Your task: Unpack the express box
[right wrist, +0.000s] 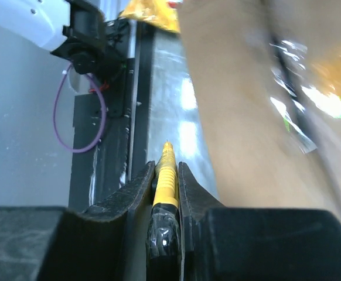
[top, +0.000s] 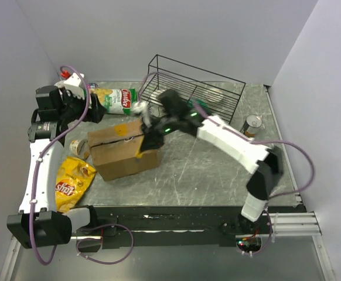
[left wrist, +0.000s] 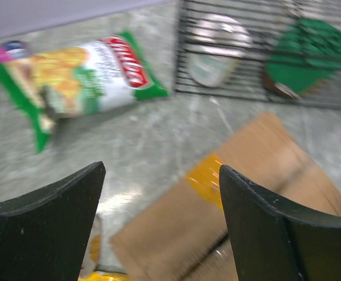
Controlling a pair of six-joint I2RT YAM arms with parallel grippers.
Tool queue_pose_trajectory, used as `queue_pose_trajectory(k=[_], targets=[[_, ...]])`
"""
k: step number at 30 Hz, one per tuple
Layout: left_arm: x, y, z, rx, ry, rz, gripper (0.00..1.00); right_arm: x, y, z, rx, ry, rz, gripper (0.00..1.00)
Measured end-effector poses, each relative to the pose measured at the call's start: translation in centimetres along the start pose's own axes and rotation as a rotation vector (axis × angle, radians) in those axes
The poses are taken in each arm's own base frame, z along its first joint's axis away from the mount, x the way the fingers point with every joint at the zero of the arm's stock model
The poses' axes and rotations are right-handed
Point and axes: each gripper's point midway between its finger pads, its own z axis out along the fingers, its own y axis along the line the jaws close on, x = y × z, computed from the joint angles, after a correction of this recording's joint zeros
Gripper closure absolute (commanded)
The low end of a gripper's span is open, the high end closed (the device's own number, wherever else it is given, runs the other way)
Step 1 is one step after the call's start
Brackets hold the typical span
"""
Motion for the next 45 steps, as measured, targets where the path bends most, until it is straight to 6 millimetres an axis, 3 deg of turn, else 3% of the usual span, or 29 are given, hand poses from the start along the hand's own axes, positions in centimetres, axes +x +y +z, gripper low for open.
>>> queue_pose_trajectory(k=[4,6,8,12,16,21,24,33,45], targets=[[1.6,-2.2,-0.3,0.113,0.012,0.013,0.16,-1.0,-3.0,-8.0,0.194,-0.100,0.047,1.00],[2.9,-2.4,-0.2,0.124,0.036,0.012,0.16,-1.3,-5.3,-12.6,0.396,-0.184,0.088,1.00],[4.3,-2.0,0.1,0.103,0.068,0.003,0.16,-1.4,-5.9,-15.8,0.555,-0.284,0.111,1.00],[5.9,-1.1,0.3,0.056,0.110,-0.010,0.17,-0.5,-5.4,-17.9,0.697,-0.427,0.177,1.00],[6.0,-1.9,0.2,0.094,0.104,-0.020,0.17,-0.9,-7.7,-17.9,0.771,-0.541,0.285,1.00],[5.5,-4.7,0.4,0.209,0.090,-0.034,0.18,1.7,-10.7,-16.4,0.811,-0.564,0.422,1.00],[5.9,-5.6,1.2,0.246,0.101,-0.049,0.19,2.1,-11.6,-15.6,0.807,-0.576,0.460,1.00],[10.3,-4.7,3.0,0.222,0.205,-0.100,0.20,1.5,-12.8,-13.7,0.736,-0.601,0.512,1.00],[10.4,-4.2,3.4,0.196,0.162,-0.077,0.21,1.8,-13.1,-11.3,0.638,-0.560,0.570,1.00]])
